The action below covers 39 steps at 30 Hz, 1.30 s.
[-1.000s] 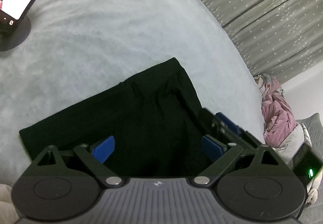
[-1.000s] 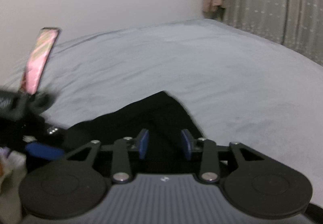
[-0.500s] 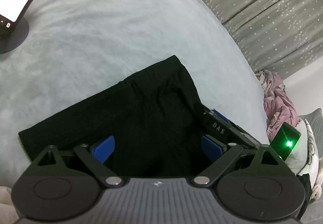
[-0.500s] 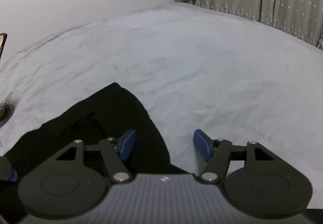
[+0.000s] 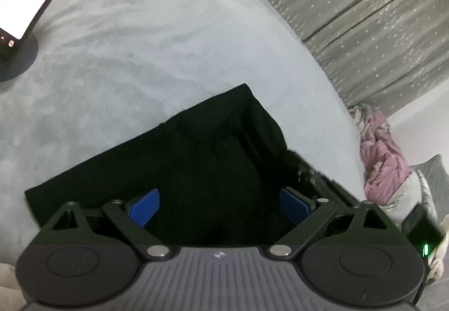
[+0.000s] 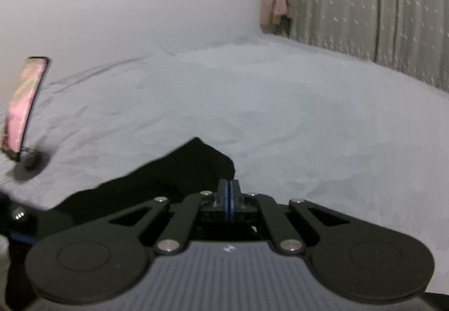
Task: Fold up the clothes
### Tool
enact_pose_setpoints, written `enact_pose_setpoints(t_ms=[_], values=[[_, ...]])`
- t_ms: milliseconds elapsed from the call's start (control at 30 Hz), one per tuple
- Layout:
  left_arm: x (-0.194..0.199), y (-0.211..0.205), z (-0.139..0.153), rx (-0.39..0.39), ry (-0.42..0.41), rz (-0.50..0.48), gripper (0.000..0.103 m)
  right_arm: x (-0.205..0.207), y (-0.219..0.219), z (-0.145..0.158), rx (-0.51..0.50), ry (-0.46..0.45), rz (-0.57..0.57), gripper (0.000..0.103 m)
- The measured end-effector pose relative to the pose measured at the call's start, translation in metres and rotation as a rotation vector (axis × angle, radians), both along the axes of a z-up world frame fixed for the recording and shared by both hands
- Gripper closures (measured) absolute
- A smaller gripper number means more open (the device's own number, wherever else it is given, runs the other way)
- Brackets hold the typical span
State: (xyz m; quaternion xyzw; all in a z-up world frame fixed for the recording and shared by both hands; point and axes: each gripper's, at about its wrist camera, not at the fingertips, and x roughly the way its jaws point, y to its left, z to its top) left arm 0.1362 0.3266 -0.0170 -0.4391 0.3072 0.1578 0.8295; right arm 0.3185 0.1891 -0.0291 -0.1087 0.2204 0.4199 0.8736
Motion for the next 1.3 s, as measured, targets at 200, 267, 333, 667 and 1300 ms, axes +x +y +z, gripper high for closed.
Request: enact_pose_setpoints(t_ms=[200, 267, 333, 667, 1300], values=[[0.000, -0.003, 0.000, -0.025, -0.040, -0.032, 0.023, -0.038, -0.005, 0.000, -0.019, -0.029, 0.114, 0.103], [0.002, -0.005, -0.001, -0.024, -0.035, -0.049, 0.026, -0.051, -0.007, -0.002, -0.037, -0.040, 0.150, 0.103], [0.004, -0.007, -0.002, -0.021, -0.027, -0.053, 0.026, -0.063, -0.008, -0.006, -0.056, -0.050, 0.183, 0.103], [0.008, -0.014, 0.001, 0.051, -0.009, -0.081, 0.026, -0.089, -0.013, -0.012, -0.075, -0.058, 0.247, 0.103], [0.015, -0.017, -0.003, 0.064, 0.005, -0.042, 0.100, -0.097, -0.008, -0.022, -0.104, -0.041, 0.250, 0.100]])
